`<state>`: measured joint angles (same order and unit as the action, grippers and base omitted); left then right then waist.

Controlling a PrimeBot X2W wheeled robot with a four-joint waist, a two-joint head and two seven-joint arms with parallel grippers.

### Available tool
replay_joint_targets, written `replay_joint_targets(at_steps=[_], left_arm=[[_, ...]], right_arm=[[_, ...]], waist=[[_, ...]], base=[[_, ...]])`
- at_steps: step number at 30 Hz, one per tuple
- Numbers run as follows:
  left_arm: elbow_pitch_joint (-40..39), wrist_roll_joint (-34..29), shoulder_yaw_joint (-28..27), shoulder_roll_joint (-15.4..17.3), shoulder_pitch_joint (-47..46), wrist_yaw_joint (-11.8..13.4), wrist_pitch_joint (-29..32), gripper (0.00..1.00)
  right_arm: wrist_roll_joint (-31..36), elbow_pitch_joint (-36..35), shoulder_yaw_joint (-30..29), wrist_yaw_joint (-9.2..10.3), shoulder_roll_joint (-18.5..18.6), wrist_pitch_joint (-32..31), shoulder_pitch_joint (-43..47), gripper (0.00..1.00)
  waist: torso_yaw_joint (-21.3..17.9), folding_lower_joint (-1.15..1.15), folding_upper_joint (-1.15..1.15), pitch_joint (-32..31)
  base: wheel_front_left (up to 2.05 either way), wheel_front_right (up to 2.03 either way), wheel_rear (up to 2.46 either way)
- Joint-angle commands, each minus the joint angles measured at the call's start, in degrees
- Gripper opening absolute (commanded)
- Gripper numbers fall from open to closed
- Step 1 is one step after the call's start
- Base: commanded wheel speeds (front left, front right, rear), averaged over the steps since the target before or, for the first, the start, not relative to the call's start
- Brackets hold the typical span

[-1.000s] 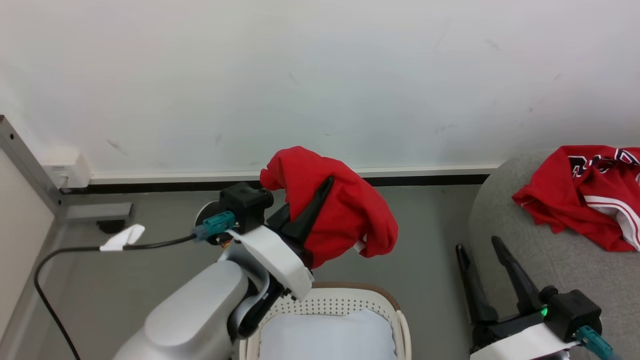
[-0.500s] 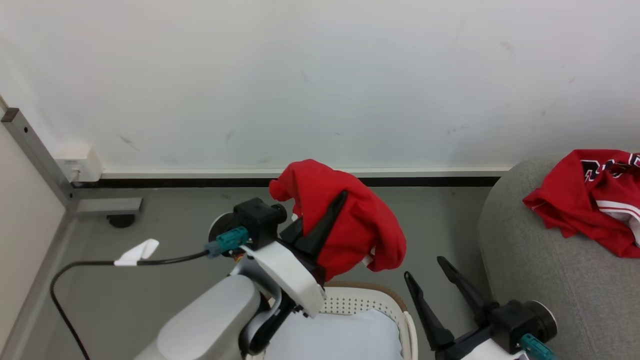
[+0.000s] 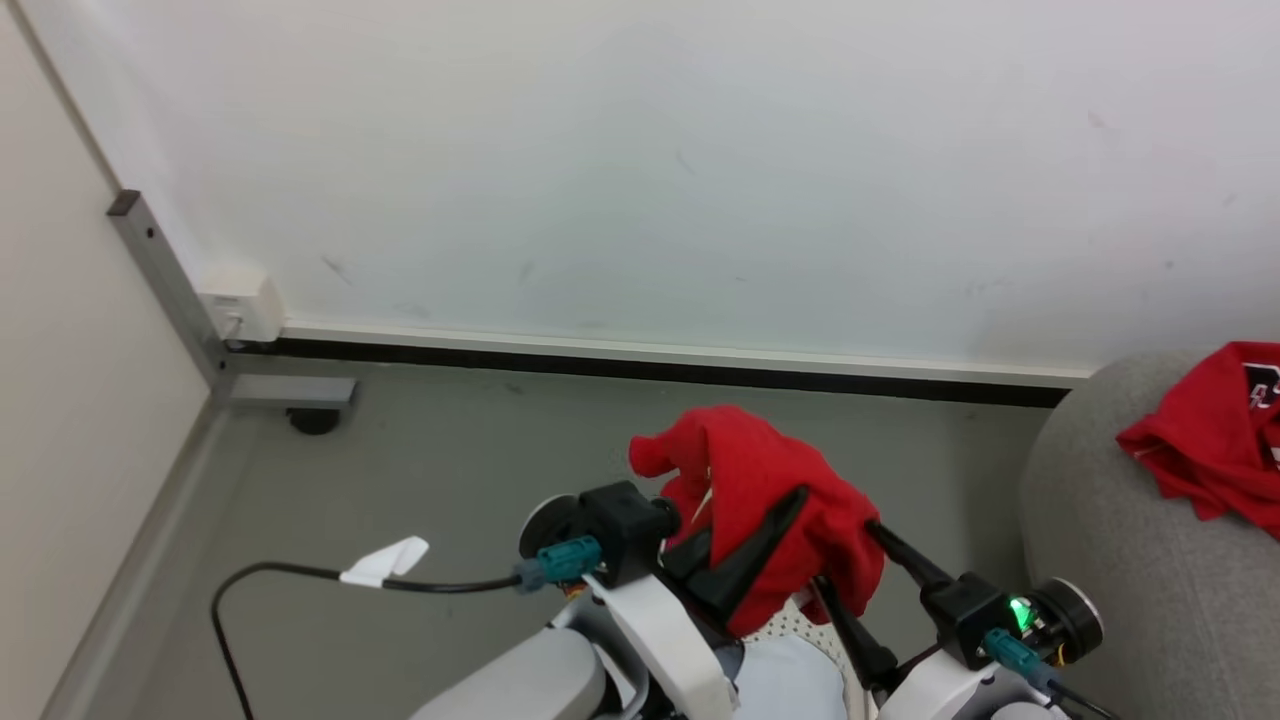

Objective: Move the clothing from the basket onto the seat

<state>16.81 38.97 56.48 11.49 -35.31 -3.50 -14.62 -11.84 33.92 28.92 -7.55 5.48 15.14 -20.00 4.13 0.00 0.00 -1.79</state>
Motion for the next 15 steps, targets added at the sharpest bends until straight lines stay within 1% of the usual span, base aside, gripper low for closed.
replay_joint_targets(at_steps=[1, 3, 7, 8, 9, 10, 11, 15], left_arm=[[-0.5, -0.8, 0.4, -0.2, 0.8, -0.1, 0.3, 0.00], [-0.9, -0.7, 0.9, -0.4, 1.1, -0.2, 0.4, 0.00], [-1.5, -0.4, 1.3, -0.3, 1.3, -0.3, 0.7, 0.00], [-1.6, -0.3, 1.3, -0.3, 1.3, -0.2, 0.7, 0.00], [-1.7, -0.3, 1.4, -0.2, 1.3, -0.1, 0.7, 0.00], [-1.7, -0.2, 1.4, -0.1, 1.3, -0.1, 0.8, 0.00], [-1.8, -0.2, 1.4, 0.0, 1.4, 0.0, 0.8, 0.00], [-1.9, 0.1, 1.2, 0.3, 1.5, 0.3, 0.7, 0.00]], right_arm=[[1.2, 0.7, -1.2, 0.13, -0.1, 0.0, -1.0, 1.00], [1.7, 1.3, -2.4, 0.13, -0.5, 0.0, -1.2, 1.00], [2.0, 2.7, -2.8, 0.13, -1.0, 0.0, -1.9, 1.00], [1.9, 3.1, -2.9, 0.13, -1.1, 0.0, -2.0, 0.53], [1.6, 3.4, -3.0, 0.13, -1.1, 0.0, -2.3, 0.38], [1.4, 3.7, -3.2, 0.13, -1.2, 0.0, -2.4, 0.14], [1.0, 3.8, -3.3, 0.13, -1.3, 0.0, -2.4, 0.00], [0.0, 3.8, -3.3, 0.13, -1.5, 0.0, -2.2, 0.00]], waist=[[1.0, 0.00, 0.00, -0.2], [1.8, 0.00, 0.00, -0.3], [2.9, 0.00, 0.00, -0.5], [3.1, 0.00, 0.00, -0.5], [3.3, 0.00, 0.00, -0.5], [3.4, 0.00, 0.00, -0.5], [3.6, 0.00, 0.00, -0.5], [3.7, 0.00, 0.00, -0.5]], base=[[0.00, 0.00, 0.00], [0.00, 0.00, 0.00], [0.00, 0.00, 0.00], [0.00, 0.00, 0.00], [0.00, 0.00, 0.00], [0.00, 0.00, 0.00], [0.00, 0.00, 0.00], [0.00, 0.00, 0.00]])
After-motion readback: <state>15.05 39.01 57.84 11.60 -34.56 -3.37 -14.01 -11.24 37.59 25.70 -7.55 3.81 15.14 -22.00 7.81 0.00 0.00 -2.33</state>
